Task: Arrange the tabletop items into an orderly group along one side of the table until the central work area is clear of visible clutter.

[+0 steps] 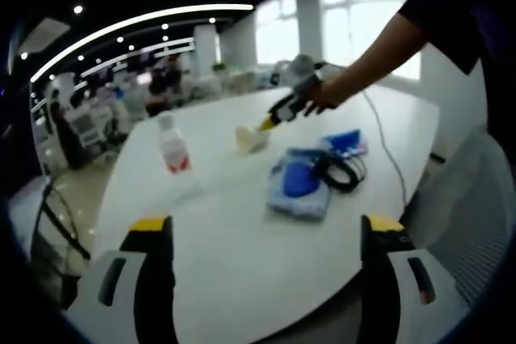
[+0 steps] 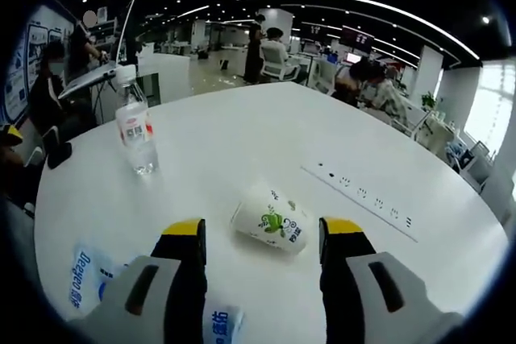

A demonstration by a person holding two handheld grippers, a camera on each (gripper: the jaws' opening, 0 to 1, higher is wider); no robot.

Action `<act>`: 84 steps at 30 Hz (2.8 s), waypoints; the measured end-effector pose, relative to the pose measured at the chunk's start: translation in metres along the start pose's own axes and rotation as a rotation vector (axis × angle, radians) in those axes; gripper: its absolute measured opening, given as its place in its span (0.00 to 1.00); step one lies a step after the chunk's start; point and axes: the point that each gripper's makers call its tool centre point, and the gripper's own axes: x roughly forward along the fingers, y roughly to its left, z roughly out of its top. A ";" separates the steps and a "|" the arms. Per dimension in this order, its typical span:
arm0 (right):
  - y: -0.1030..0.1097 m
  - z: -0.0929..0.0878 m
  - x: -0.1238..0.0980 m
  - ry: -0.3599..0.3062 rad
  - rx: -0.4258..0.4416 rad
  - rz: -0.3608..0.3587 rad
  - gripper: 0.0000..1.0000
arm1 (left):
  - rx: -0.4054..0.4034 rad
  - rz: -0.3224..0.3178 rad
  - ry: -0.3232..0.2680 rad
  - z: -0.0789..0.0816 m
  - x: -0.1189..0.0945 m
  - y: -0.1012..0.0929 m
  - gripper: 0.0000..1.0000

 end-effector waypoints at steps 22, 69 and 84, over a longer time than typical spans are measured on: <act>0.001 0.003 0.052 0.076 -0.140 -0.011 0.45 | -0.006 0.019 0.015 -0.003 0.001 0.005 0.90; -0.030 -0.031 -0.041 0.091 -0.197 -0.113 0.00 | 0.029 0.003 -0.027 0.005 0.001 0.001 0.88; 0.002 -0.032 -0.090 0.026 -0.126 -0.101 0.00 | 0.048 -0.019 -0.053 0.011 0.000 -0.006 0.88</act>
